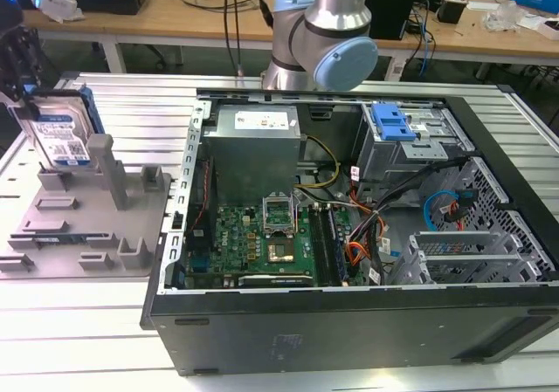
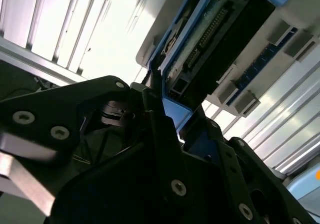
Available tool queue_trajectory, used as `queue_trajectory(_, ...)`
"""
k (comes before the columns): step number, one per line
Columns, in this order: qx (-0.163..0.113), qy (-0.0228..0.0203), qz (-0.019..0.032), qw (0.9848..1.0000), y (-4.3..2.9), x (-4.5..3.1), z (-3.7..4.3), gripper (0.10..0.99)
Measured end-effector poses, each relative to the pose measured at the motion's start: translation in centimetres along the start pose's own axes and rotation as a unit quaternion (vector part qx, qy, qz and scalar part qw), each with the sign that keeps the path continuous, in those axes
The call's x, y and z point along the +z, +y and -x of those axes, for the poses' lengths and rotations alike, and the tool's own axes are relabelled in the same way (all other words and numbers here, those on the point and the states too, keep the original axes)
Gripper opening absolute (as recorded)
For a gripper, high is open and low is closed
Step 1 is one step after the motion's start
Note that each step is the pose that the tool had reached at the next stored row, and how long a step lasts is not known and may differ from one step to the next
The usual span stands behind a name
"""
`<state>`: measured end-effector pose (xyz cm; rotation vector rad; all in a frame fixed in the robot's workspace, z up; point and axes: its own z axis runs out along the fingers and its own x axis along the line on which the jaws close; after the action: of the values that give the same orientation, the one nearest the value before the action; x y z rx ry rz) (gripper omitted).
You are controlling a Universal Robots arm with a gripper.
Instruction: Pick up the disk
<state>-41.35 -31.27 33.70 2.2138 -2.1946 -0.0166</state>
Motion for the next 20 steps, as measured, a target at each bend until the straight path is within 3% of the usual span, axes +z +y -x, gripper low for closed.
queue_trajectory(2,0.0,-0.0008,0.0,1.0,0.02,-0.79,-0.03,0.369)
queue_trajectory(5,0.0,-0.0024,0.0,1.0,0.08,-3.36,-0.12,0.369)
queue_trajectory(7,0.0,-0.0029,-0.0001,1.0,0.1,-4.28,-0.15,0.369)
queue_trajectory(9,0.0,-0.0041,0.0,1.0,0.16,-6.38,-0.22,0.369)
queue_trajectory(20,0.0,-0.0065,-0.0002,1.0,0.32,-12.8,-0.58,0.369)
